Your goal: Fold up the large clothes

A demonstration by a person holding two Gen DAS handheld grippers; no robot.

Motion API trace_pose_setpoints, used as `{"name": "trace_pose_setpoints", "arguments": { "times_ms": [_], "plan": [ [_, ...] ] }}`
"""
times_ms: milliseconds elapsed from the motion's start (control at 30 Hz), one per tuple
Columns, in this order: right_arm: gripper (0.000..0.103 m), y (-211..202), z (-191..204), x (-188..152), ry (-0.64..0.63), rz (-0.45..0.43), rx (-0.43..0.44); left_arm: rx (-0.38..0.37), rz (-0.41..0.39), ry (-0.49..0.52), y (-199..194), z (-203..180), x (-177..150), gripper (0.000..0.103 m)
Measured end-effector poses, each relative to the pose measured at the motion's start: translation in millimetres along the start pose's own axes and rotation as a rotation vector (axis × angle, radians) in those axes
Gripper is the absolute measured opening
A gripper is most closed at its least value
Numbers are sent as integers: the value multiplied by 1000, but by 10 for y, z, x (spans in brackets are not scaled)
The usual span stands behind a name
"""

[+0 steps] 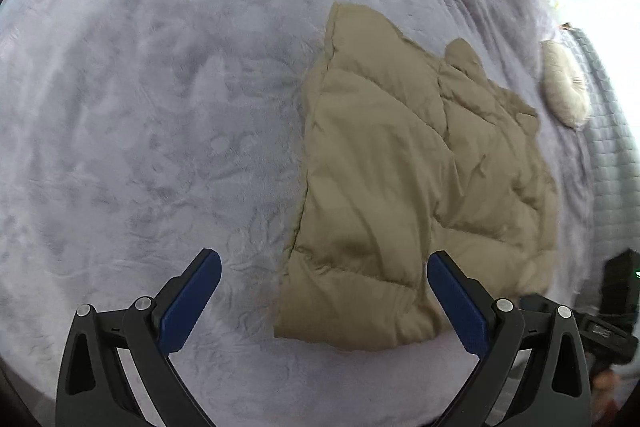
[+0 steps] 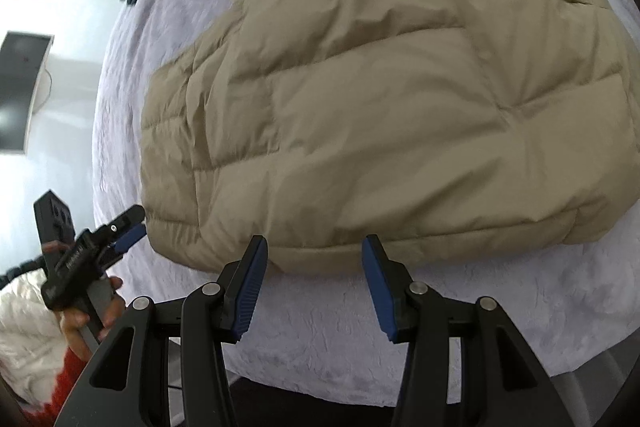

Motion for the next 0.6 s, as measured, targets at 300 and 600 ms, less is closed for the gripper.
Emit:
{"name": "trace_pose_setpoints", "arguments": {
  "times_ms": [300, 600],
  "plan": [
    [53, 69, 43, -58, 4, 43, -34, 313, 23, 87, 333, 364, -233, 103],
    [53, 36, 263, 140, -68, -2, -99, 23, -25, -36, 109, 526, -100, 103]
  ]
}}
Point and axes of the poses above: each gripper's, at about its wrist camera, not at the fingertips, and y roughly the way its jaws point, z to its left, x to its top, the point moved 5 cm from there along y, roughly the way its jaws point, and after that the axes turned 7 degrees about z, right-handed, at the moved point
